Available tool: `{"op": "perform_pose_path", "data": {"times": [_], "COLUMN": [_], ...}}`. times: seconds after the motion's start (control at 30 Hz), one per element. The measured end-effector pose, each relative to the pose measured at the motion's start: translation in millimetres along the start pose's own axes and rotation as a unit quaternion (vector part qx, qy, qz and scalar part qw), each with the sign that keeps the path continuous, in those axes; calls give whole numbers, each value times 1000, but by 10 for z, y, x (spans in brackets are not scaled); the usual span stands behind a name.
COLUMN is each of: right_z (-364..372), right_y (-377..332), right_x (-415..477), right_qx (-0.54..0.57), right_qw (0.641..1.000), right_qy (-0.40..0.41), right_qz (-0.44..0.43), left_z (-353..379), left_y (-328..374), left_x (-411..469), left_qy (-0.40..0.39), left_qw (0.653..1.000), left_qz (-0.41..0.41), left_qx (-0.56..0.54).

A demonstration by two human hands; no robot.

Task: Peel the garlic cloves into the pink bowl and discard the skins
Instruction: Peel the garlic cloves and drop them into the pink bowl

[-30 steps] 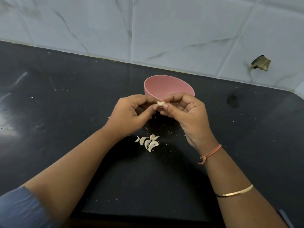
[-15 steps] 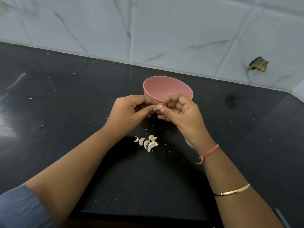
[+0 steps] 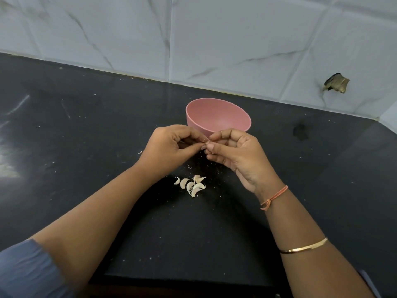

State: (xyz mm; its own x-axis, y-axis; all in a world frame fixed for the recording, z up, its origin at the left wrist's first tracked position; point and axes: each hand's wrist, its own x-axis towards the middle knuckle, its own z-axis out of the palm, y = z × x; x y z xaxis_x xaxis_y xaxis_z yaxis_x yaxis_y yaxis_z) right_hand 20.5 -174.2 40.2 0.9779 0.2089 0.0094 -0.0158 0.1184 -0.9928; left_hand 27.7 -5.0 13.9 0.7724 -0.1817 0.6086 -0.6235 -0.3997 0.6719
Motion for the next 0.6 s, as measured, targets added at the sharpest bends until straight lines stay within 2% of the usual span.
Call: {"op": "perform_pose_path", "data": {"times": [0.07,0.13,0.23,0.27,0.3,0.33,0.4,0.43,0.5,0.57,0.6], "right_z": [-21,-43,-41,-38,-34,-35,-12,-28,-33,-12,-1], "right_y": [-6,3,-13,-24,-24,-14,49,93,107,43,22], "right_x": [-2,3,-6,0,11,34,74,105,113,72,54], "right_qx": [-60,-213,-368,-399,-435,-488,-616,-640,-612,-536,-491], "right_qw": [998,975,896,862,834,813,770,757,784,823,829], "right_qy": [10,38,85,88,79,52,-57,-85,-56,42,86], "right_qz": [-3,-61,-233,-299,-331,-313,-156,-95,-87,-182,-254], "left_z": [-4,-9,-2,7,14,19,29,32,34,26,18], "left_y": [-12,-13,6,10,11,10,9,13,23,28,27], "left_x": [6,11,9,10,11,13,17,23,25,27,24], "left_qy": [-9,-1,29,40,54,70,99,105,104,98,97], "left_qw": [1000,1000,999,999,998,997,995,994,994,995,995], "left_qz": [-15,-27,-21,-17,-14,-14,-23,-26,-29,-28,-27], "left_qx": [2,-9,-19,-15,-12,-11,-10,-10,-6,2,5]}}
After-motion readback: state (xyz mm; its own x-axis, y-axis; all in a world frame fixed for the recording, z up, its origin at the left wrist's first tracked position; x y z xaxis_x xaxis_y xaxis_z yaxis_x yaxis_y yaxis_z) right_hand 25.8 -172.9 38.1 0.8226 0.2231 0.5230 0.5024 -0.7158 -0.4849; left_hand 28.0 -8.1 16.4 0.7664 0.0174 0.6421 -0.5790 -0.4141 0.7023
